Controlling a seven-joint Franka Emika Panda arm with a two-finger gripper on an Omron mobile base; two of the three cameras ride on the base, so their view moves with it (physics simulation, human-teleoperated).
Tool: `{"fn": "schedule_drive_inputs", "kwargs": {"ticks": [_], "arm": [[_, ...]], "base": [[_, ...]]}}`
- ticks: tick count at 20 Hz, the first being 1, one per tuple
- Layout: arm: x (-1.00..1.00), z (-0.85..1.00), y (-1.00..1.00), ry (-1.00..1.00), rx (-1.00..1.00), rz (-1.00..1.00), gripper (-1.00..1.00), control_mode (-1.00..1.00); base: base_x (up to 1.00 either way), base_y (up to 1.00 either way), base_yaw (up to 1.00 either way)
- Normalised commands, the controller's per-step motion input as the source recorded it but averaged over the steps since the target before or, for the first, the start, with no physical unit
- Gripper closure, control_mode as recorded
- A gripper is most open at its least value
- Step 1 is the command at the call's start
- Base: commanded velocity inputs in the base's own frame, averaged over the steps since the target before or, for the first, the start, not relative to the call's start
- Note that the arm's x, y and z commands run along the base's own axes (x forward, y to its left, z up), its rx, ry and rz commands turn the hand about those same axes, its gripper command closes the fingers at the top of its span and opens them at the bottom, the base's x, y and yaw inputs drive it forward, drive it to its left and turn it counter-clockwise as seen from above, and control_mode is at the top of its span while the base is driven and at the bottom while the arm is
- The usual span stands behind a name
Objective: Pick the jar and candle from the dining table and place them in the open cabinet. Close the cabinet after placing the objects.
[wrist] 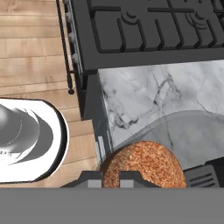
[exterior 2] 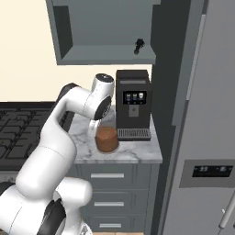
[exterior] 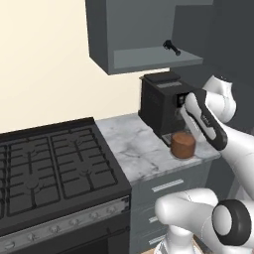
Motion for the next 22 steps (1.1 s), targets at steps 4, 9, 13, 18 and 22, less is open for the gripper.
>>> {"fn": "schedule_drive_inputs", "kwargs": {"ticks": [4,9,13,18,22], "arm": [[0.0,0.0,0.0,0.0,0.0,0.0,1.0,1.0],[0.0,0.0,0.0,0.0,0.0,0.0,1.0,1.0],[-0.03,0.09,0.04,-0.04,-0.03,-0.02,1.0,-1.0],[-0.23,0.48,0.08,-0.15,-0.06,-0.06,1.0,-1.0],[-0.12,0.48,0.12,-0.13,-0.04,-0.09,1.0,-1.0]], "base": [[0.18,0.09,0.0],[0.06,0.07,0.0],[0.0,0.02,0.0],[0.0,0.0,0.0],[0.0,0.0,0.0]]}}
